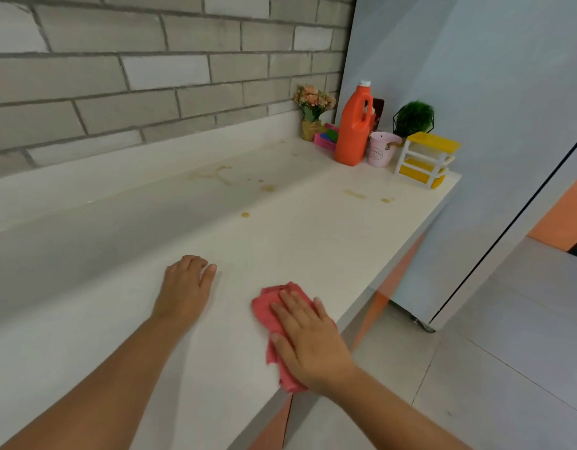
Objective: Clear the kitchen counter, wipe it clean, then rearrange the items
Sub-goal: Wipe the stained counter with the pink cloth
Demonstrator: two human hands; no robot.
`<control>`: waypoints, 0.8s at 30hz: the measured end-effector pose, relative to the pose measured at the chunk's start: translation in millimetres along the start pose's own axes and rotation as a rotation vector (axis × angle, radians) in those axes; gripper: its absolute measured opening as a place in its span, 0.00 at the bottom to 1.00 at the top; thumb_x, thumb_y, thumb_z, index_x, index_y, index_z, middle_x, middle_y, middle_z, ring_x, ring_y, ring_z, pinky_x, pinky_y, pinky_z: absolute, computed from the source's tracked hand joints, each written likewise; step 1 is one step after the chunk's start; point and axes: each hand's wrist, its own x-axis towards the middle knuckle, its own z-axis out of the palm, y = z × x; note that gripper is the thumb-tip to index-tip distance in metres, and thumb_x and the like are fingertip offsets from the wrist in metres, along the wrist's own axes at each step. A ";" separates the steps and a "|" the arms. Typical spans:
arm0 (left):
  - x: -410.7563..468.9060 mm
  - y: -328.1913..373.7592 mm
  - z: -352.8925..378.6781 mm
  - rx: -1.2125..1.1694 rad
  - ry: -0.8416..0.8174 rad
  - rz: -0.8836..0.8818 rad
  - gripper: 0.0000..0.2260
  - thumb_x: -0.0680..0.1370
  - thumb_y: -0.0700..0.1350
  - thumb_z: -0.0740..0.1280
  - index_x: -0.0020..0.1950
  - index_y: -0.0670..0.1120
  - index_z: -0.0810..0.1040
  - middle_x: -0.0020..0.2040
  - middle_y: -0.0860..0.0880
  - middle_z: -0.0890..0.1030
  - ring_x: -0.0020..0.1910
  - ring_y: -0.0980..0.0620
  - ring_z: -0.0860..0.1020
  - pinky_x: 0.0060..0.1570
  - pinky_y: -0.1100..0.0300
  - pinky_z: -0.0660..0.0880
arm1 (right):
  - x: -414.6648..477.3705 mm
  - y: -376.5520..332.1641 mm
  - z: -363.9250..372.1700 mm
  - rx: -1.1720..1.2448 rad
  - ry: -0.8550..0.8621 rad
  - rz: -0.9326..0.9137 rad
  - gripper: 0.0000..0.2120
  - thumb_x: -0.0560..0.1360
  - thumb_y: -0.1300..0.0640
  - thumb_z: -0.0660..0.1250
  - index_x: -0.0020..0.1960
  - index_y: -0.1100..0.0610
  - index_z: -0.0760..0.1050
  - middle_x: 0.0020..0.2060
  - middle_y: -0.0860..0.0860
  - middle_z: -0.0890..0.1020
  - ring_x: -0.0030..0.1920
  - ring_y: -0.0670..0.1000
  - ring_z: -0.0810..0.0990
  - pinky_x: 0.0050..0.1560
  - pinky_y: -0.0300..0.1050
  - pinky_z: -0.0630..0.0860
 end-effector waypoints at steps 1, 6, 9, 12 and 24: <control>1.2 5.1 0.0 0.021 0.004 -0.036 0.16 0.81 0.48 0.54 0.59 0.40 0.75 0.61 0.43 0.74 0.62 0.42 0.69 0.68 0.51 0.59 | 9.8 30.6 -0.7 -0.004 0.029 0.036 0.35 0.76 0.39 0.32 0.75 0.52 0.58 0.76 0.49 0.58 0.76 0.48 0.54 0.75 0.49 0.41; 15.9 51.7 25.2 0.061 0.078 -0.211 0.17 0.81 0.48 0.53 0.62 0.39 0.72 0.61 0.41 0.72 0.63 0.41 0.68 0.68 0.49 0.59 | 90.2 132.0 -17.0 0.000 -0.114 0.390 0.30 0.80 0.45 0.42 0.77 0.59 0.47 0.77 0.56 0.47 0.77 0.56 0.43 0.76 0.57 0.43; 28.4 96.9 51.1 -0.004 0.089 -0.118 0.17 0.81 0.45 0.53 0.66 0.39 0.69 0.66 0.42 0.70 0.66 0.43 0.67 0.70 0.49 0.57 | 104.8 109.4 -9.8 0.017 -0.129 0.337 0.29 0.81 0.47 0.43 0.77 0.60 0.44 0.77 0.58 0.44 0.77 0.58 0.41 0.75 0.56 0.41; 40.5 128.0 71.2 -0.032 0.072 -0.122 0.16 0.81 0.45 0.53 0.64 0.40 0.71 0.64 0.41 0.71 0.63 0.41 0.69 0.68 0.50 0.59 | 75.2 107.6 -7.1 0.073 -0.098 0.051 0.26 0.82 0.48 0.42 0.77 0.55 0.46 0.77 0.52 0.46 0.77 0.51 0.41 0.75 0.52 0.39; 46.9 142.2 89.7 0.137 0.110 -0.174 0.16 0.80 0.49 0.57 0.63 0.42 0.71 0.62 0.44 0.69 0.63 0.43 0.66 0.67 0.51 0.60 | 146.3 301.0 -30.8 -0.042 -0.080 0.557 0.27 0.81 0.49 0.43 0.76 0.59 0.49 0.77 0.56 0.50 0.77 0.57 0.46 0.75 0.61 0.44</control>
